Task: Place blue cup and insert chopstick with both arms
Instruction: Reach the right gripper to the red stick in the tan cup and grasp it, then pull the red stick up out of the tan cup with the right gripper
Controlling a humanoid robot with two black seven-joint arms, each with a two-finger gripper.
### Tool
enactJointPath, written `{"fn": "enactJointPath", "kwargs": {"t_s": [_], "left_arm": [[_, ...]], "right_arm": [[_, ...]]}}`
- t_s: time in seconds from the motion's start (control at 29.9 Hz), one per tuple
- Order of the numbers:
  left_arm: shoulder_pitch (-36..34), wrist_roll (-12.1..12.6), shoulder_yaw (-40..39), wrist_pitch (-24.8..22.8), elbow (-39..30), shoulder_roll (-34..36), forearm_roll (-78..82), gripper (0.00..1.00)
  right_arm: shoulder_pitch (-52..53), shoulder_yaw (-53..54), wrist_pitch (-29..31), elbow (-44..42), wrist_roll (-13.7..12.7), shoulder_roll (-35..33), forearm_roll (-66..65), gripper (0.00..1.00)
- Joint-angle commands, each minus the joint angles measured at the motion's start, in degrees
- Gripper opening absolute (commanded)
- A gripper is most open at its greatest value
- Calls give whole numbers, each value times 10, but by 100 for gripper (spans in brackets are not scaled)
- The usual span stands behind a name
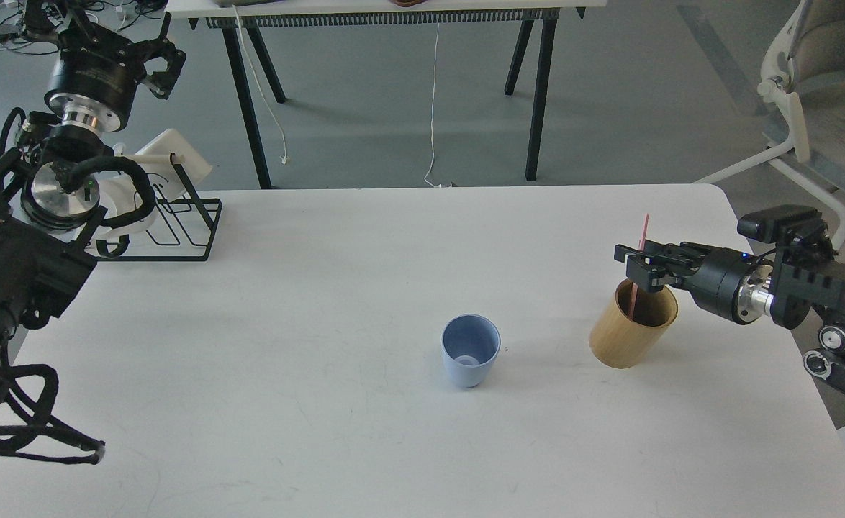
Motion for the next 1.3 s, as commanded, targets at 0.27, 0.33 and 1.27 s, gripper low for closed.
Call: {"fn": "enactJointPath", "kwargs": {"t_s": [0.27,0.33,1.27], "left_arm": [[0,3,1,0,0,7,0,100],[0,1,1,0,0,8,0,100],[-10,6,2,0,-1,28,1,100]], "right_arm": [[0,1,3,2,1,-7,-20,5],[1,1,3,16,1,-11,-20,4],[156,48,20,130,-18,-14,86,5]]}}
